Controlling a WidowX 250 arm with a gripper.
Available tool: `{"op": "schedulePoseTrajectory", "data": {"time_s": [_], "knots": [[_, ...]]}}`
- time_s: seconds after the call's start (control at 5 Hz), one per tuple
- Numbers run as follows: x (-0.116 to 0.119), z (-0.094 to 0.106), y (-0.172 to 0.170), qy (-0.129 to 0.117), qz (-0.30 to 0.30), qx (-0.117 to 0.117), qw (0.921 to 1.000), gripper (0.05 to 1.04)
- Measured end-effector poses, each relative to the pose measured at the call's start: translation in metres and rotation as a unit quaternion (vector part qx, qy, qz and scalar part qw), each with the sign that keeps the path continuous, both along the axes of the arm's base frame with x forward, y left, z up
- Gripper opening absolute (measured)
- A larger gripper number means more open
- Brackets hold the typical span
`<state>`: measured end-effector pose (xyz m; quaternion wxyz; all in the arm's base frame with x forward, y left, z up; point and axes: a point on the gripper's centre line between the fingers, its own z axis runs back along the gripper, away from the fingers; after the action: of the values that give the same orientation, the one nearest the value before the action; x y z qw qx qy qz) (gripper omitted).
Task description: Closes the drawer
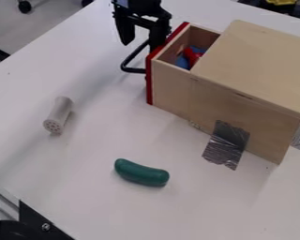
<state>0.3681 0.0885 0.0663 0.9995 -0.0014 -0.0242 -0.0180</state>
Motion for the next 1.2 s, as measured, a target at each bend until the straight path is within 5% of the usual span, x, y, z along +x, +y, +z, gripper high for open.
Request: {"op": "schedulePoseTrajectory", "data": {"time_s": [0.6,1.2], "knots": [[-0.004,-0.002,-0.005,0.007,0.003,-0.014,0.9999,0.999],[-0.009,-0.002,-0.035,0.028,-0.026,-0.062,0.9974,0.999]]}}
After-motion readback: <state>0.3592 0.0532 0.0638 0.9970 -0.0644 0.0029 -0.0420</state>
